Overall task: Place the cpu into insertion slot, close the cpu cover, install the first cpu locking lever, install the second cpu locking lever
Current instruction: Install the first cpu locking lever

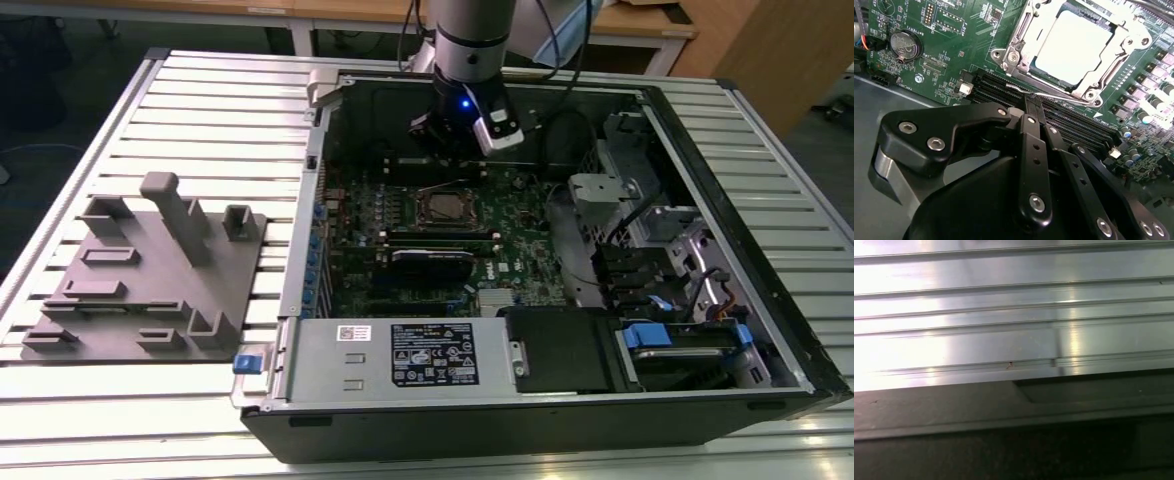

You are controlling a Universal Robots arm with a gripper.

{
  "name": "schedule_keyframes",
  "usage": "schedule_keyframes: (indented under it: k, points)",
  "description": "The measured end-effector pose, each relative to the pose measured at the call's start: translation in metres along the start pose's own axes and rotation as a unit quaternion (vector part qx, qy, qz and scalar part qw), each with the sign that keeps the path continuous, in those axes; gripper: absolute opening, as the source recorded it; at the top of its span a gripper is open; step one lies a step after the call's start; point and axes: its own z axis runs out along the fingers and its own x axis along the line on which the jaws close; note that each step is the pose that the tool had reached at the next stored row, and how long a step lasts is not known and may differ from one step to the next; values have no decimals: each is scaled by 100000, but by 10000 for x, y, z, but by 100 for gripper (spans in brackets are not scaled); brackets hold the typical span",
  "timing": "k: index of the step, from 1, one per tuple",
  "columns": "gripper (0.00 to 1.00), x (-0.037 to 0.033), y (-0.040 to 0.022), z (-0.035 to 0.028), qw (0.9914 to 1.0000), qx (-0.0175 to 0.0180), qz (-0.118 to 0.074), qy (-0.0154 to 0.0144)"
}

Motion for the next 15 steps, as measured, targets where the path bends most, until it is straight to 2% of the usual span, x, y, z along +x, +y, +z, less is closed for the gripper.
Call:
schedule_keyframes:
  k: [12, 15]
  points:
    - [10, 2, -3, -4, 100000, 0, 6, -5]
    - [10, 30, -5, -20, 100000, -21, 8, 10]
